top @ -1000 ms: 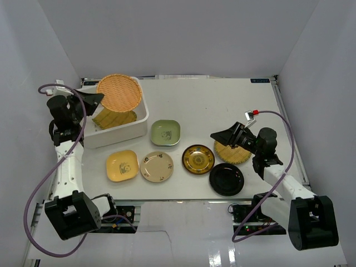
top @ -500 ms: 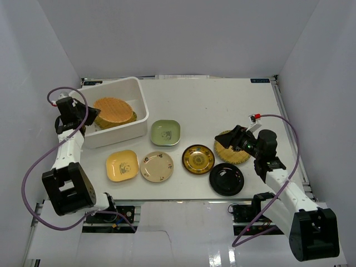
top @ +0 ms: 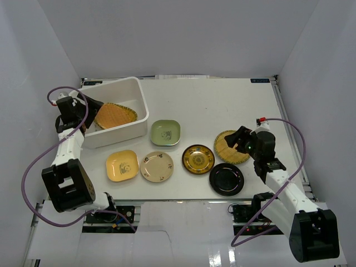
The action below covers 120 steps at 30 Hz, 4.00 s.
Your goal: Place the plates into the plastic bin on the countertop
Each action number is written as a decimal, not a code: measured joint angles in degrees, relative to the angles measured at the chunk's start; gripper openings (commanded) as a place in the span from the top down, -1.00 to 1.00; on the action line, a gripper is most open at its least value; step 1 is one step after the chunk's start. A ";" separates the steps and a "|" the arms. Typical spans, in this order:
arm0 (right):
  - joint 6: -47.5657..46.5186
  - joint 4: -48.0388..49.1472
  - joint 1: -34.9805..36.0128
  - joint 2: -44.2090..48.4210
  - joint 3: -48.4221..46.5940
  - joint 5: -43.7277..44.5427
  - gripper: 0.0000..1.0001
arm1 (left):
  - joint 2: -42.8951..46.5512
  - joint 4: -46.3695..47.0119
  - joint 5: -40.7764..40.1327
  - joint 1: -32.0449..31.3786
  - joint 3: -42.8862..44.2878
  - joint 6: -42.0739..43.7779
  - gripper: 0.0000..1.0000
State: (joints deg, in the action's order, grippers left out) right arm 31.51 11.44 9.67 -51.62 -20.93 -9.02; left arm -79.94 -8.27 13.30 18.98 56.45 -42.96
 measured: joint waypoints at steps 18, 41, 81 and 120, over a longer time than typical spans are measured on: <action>3.32 -5.44 -8.31 2.27 7.85 21.92 -0.57 | 9.49 3.78 -19.21 -12.31 -2.05 3.45 -0.96; 17.38 16.31 -16.81 -5.51 12.48 5.09 0.84 | 19.28 4.57 4.07 -38.93 -9.16 5.29 -0.79; 27.10 34.82 -8.37 -4.17 10.19 -30.25 -0.57 | -7.78 25.88 15.98 -52.41 -5.38 -3.10 1.00; 1.03 9.86 37.75 -21.35 -12.41 -3.41 -0.54 | 6.32 1.25 -3.58 -3.65 -3.76 0.55 -0.96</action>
State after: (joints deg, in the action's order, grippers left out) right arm 32.53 21.30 47.42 -72.97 -33.34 -12.43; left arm -73.63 -7.03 9.72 15.33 52.69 -42.41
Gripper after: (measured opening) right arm 0.800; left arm 0.973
